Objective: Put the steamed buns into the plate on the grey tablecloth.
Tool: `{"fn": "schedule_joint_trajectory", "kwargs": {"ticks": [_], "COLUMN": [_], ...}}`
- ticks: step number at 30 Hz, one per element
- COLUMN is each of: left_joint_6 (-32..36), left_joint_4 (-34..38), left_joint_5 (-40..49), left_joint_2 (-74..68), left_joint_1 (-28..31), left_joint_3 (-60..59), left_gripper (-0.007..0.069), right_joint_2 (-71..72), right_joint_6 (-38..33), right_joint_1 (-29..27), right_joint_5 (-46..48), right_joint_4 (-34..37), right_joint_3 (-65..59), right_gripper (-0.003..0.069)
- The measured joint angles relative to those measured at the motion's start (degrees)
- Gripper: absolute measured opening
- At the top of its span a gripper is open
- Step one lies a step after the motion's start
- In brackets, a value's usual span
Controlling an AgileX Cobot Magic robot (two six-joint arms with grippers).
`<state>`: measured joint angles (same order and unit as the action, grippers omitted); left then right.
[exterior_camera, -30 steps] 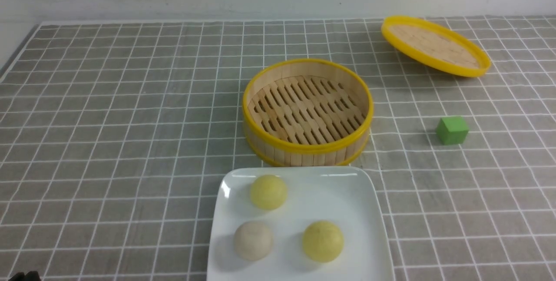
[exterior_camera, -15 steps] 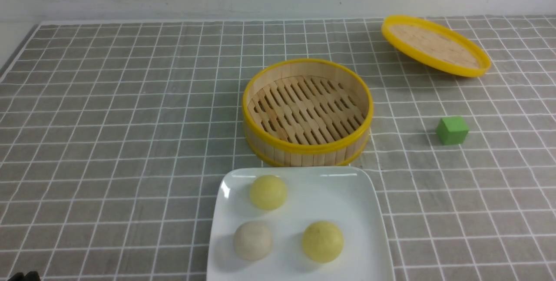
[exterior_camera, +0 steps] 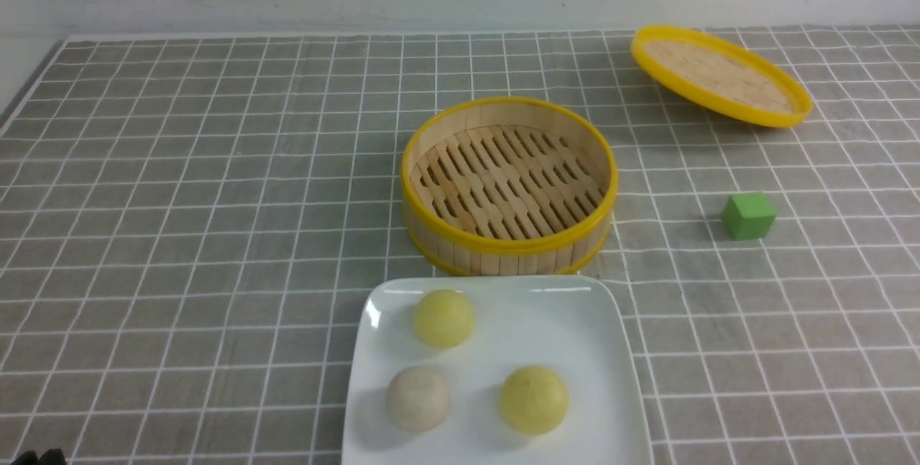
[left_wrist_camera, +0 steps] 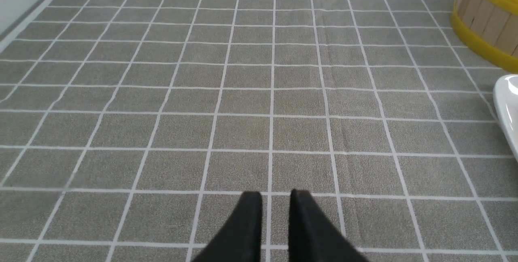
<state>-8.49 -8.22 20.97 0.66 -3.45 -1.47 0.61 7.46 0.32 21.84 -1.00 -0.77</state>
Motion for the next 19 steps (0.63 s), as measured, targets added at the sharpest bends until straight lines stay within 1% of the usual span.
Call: {"fn": "schedule_joint_trajectory", "kwargs": {"ticks": [19], "left_joint_6": [0.0], "left_joint_4": [-0.4], "left_joint_5": [0.1], "left_joint_2": [0.0], "left_joint_1": [0.0], "left_joint_3": [0.0], "left_gripper": [0.0156], "right_joint_2": [0.0], "right_joint_6": [0.0], "right_joint_1": [0.0], "right_joint_5": [0.0], "right_joint_4": [0.0], "right_joint_3": [0.0], "right_gripper": [0.0146]}}
